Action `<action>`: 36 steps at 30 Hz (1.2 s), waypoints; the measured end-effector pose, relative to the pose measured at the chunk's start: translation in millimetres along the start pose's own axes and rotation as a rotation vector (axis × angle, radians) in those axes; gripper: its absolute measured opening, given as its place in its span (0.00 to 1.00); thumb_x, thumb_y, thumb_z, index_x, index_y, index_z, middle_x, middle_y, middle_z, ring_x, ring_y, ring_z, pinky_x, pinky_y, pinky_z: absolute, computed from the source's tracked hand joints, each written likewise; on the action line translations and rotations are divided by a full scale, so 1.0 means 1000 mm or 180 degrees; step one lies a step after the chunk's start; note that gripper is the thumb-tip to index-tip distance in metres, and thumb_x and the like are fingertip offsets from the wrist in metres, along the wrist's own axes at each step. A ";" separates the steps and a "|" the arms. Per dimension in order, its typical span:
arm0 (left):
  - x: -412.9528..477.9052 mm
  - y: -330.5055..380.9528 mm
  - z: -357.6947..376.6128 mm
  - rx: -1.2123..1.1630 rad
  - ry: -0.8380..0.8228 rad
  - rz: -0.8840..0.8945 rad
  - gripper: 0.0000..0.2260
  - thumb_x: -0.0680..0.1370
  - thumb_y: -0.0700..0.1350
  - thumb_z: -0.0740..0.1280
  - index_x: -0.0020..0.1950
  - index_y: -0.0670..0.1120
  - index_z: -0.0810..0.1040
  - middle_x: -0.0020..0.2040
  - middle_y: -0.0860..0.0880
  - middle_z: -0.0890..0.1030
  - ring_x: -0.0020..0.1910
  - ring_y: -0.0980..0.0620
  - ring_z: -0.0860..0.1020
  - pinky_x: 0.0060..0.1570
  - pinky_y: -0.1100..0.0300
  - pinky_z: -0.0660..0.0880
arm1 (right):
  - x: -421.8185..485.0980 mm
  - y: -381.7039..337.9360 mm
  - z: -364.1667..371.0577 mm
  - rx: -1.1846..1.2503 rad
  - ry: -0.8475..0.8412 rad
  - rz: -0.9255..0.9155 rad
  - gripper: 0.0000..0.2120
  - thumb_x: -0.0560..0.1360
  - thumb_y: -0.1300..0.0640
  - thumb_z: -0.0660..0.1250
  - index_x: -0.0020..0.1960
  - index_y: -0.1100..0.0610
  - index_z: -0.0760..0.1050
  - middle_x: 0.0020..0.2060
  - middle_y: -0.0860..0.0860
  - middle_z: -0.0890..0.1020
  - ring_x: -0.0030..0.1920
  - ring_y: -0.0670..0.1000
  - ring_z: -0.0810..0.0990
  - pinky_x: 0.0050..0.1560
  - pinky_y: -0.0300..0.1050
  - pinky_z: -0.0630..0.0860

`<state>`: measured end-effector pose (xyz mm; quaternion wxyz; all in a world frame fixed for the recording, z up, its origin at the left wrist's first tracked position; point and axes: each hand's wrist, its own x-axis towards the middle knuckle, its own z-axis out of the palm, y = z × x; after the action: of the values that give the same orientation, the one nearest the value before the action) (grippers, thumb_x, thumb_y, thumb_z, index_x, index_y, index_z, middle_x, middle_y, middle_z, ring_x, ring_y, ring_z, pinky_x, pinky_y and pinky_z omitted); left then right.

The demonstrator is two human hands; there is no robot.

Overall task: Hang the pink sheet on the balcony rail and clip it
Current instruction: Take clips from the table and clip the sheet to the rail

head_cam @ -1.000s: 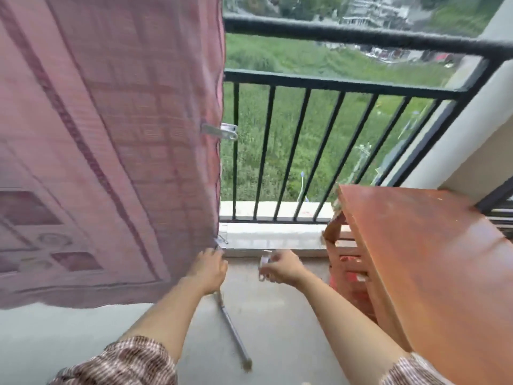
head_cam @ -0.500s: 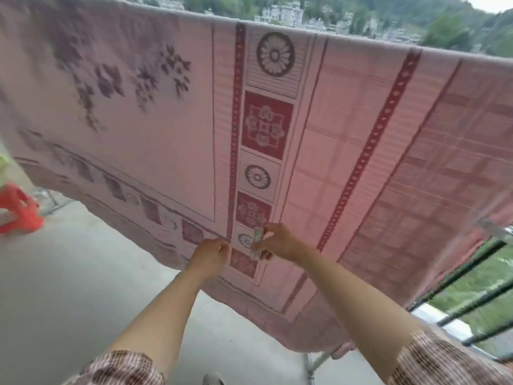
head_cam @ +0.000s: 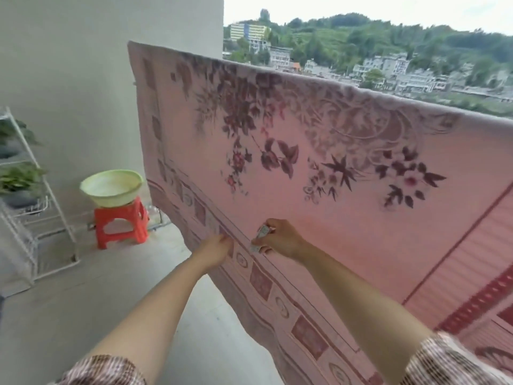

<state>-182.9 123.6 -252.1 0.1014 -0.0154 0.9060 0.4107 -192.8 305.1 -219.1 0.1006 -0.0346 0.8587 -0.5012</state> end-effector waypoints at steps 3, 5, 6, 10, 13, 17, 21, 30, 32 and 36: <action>0.050 -0.025 -0.062 -0.0261 0.0198 -0.0152 0.15 0.80 0.50 0.56 0.53 0.43 0.78 0.52 0.43 0.77 0.50 0.47 0.74 0.48 0.56 0.67 | 0.067 -0.040 0.029 -0.0067 0.0015 -0.0278 0.13 0.64 0.61 0.77 0.44 0.66 0.78 0.38 0.61 0.83 0.37 0.55 0.81 0.47 0.57 0.79; 0.084 -0.040 -0.100 -0.0447 0.0339 -0.0273 0.16 0.79 0.51 0.57 0.54 0.42 0.79 0.54 0.41 0.79 0.51 0.45 0.76 0.48 0.55 0.69 | 0.109 -0.064 0.051 0.0066 0.0011 -0.0386 0.12 0.64 0.62 0.77 0.44 0.64 0.79 0.41 0.64 0.83 0.39 0.57 0.82 0.48 0.58 0.80; 0.101 -0.049 -0.117 -0.0501 0.0381 -0.0272 0.15 0.79 0.51 0.58 0.54 0.42 0.79 0.54 0.41 0.78 0.51 0.45 0.76 0.47 0.55 0.70 | 0.130 -0.076 0.063 0.0137 0.0011 -0.0418 0.11 0.65 0.62 0.76 0.45 0.64 0.79 0.42 0.64 0.83 0.40 0.57 0.82 0.48 0.57 0.80; 0.174 -0.082 -0.190 -0.0695 0.0627 -0.0141 0.15 0.79 0.48 0.59 0.51 0.39 0.81 0.50 0.39 0.81 0.47 0.45 0.77 0.42 0.57 0.67 | 0.217 -0.124 0.112 0.0575 -0.0116 -0.0452 0.07 0.71 0.66 0.72 0.48 0.66 0.78 0.42 0.62 0.82 0.41 0.55 0.82 0.46 0.46 0.81; 0.227 -0.107 -0.249 -0.1013 0.0587 -0.0196 0.15 0.80 0.48 0.58 0.51 0.40 0.80 0.49 0.42 0.81 0.43 0.48 0.77 0.38 0.60 0.69 | 0.285 -0.168 0.147 0.0773 -0.0135 -0.0560 0.03 0.72 0.67 0.70 0.45 0.64 0.78 0.41 0.61 0.82 0.41 0.55 0.81 0.49 0.48 0.81; 0.296 -0.143 -0.331 -0.1321 0.0366 -0.0584 0.16 0.80 0.50 0.57 0.44 0.43 0.79 0.44 0.45 0.79 0.36 0.49 0.75 0.34 0.60 0.68 | 0.367 -0.221 0.194 0.0575 -0.0002 -0.0666 0.05 0.69 0.65 0.73 0.45 0.62 0.82 0.39 0.60 0.82 0.39 0.52 0.79 0.45 0.46 0.77; 0.348 -0.175 -0.397 -0.1471 0.0097 -0.0907 0.23 0.81 0.57 0.53 0.43 0.43 0.80 0.40 0.46 0.80 0.34 0.49 0.77 0.40 0.60 0.71 | 0.437 -0.255 0.236 0.0217 0.0061 -0.0877 0.09 0.68 0.63 0.75 0.48 0.61 0.83 0.32 0.53 0.80 0.31 0.46 0.74 0.31 0.35 0.70; 0.467 -0.242 -0.485 -0.2193 -0.0483 -0.1180 0.27 0.76 0.68 0.51 0.37 0.46 0.72 0.29 0.50 0.72 0.24 0.54 0.70 0.26 0.63 0.61 | 0.588 -0.306 0.309 -0.0073 -0.0202 -0.1293 0.12 0.64 0.69 0.76 0.41 0.55 0.82 0.39 0.54 0.85 0.37 0.50 0.83 0.43 0.48 0.82; 0.504 -0.259 -0.504 -0.2359 -0.0580 -0.1118 0.23 0.77 0.66 0.54 0.38 0.47 0.70 0.30 0.51 0.69 0.25 0.54 0.67 0.24 0.64 0.59 | 0.627 -0.313 0.323 -0.0054 -0.0202 -0.1388 0.13 0.65 0.69 0.76 0.41 0.53 0.83 0.41 0.52 0.85 0.39 0.47 0.83 0.44 0.43 0.81; 0.578 -0.286 -0.545 -0.2533 -0.0694 -0.1013 0.20 0.76 0.62 0.59 0.37 0.47 0.71 0.30 0.51 0.69 0.27 0.55 0.65 0.23 0.66 0.58 | 0.713 -0.326 0.343 0.0065 -0.0242 -0.1384 0.12 0.66 0.69 0.75 0.40 0.52 0.83 0.39 0.50 0.85 0.37 0.43 0.81 0.43 0.40 0.80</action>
<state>-809.9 -441.6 -227.7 0.2445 -0.1492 0.6476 0.7061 -832.1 -263.4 -198.4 0.0228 -0.2368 0.8215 -0.5182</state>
